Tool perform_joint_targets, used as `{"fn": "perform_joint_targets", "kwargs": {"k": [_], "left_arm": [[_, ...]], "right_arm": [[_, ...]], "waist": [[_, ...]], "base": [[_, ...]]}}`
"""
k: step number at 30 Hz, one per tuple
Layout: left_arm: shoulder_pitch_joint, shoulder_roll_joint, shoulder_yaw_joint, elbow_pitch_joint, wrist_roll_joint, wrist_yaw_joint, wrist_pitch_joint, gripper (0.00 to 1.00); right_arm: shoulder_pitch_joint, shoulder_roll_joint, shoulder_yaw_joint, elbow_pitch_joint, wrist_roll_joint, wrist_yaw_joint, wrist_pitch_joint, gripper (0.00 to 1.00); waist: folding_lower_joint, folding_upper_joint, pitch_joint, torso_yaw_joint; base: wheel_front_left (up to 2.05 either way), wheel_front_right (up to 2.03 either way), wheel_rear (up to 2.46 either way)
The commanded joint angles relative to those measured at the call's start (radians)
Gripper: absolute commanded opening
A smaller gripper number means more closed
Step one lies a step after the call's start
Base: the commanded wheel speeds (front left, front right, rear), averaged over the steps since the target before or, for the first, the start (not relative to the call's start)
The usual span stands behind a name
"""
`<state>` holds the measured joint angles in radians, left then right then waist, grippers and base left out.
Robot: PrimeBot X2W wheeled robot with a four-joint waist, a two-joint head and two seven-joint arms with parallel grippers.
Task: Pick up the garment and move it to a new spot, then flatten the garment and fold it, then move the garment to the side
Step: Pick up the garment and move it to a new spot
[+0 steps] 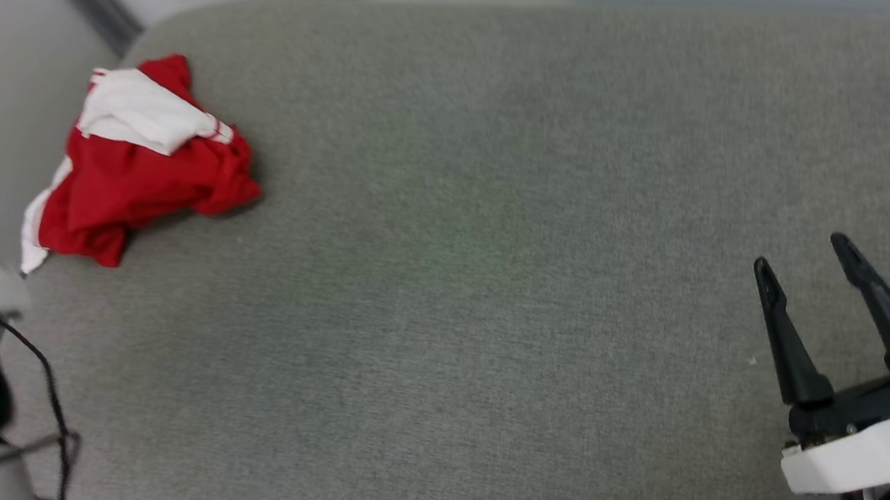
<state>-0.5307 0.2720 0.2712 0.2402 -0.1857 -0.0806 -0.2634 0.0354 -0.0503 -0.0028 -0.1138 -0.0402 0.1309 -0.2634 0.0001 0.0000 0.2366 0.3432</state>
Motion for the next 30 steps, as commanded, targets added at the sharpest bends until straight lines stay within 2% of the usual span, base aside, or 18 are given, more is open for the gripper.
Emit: {"fn": "perform_joint_targets", "kwargs": {"k": [1, 4, 9, 13, 18, 22, 30], "left_arm": [[-0.027, 0.009, 0.001, 0.009, -0.002, -0.008, -0.002, 1.0], [-0.149, 0.08, 0.027, 0.079, -0.032, -0.019, -0.002, 1.0], [-0.327, 0.173, 0.019, 0.228, -0.083, -0.039, 0.013, 1.0], [-0.44, 0.227, -0.017, 0.328, -0.153, -0.048, 0.091, 1.0], [-0.526, 0.308, -0.124, 0.42, -0.282, -0.048, 0.26, 1.0], [-0.554, 0.365, -0.222, 0.462, -0.426, -0.049, 0.467, 1.0], [-0.499, 0.462, -0.367, 0.475, -0.687, -0.048, 0.835, 1.0]], "right_arm": [[-0.019, 0.0, -0.005, -0.009, -0.005, 0.0, -0.002, 1.0], [-0.049, -0.002, -0.016, -0.039, -0.028, 0.0, -0.002, 1.0], [-0.084, -0.023, -0.033, -0.086, -0.046, 0.0, -0.002, 1.0], [-0.097, -0.04, -0.045, -0.122, -0.053, 0.0, -0.002, 1.0], [-0.109, -0.059, -0.057, -0.163, -0.062, 0.0, -0.002, 1.0], [-0.119, -0.07, -0.057, -0.193, -0.066, 0.0, -0.002, 1.0], [-0.127, -0.076, -0.055, -0.227, -0.077, 0.0, -0.002, 1.0]], "waist": [[-0.0001, 0.0, 0.076, -0.036], [-0.0001, 0.0, 0.146, -0.052], [-0.0001, 0.0, 0.233, -0.071], [-0.0001, 0.0, 0.286, -0.08], [-0.0001, 0.0, 0.341, -0.093], [-0.0001, 0.0, 0.373, -0.106], [-0.0001, 0.0, 0.427, -0.134]], "base": [[0.0, 0.0, 0.0], [0.0, 0.0, 0.0], [0.0, 0.0, 0.0], [0.0, 0.0, 0.0], [0.0, 0.0, 0.0], [0.0, 0.0, 0.0], [0.0, 0.0, 0.0]]}}
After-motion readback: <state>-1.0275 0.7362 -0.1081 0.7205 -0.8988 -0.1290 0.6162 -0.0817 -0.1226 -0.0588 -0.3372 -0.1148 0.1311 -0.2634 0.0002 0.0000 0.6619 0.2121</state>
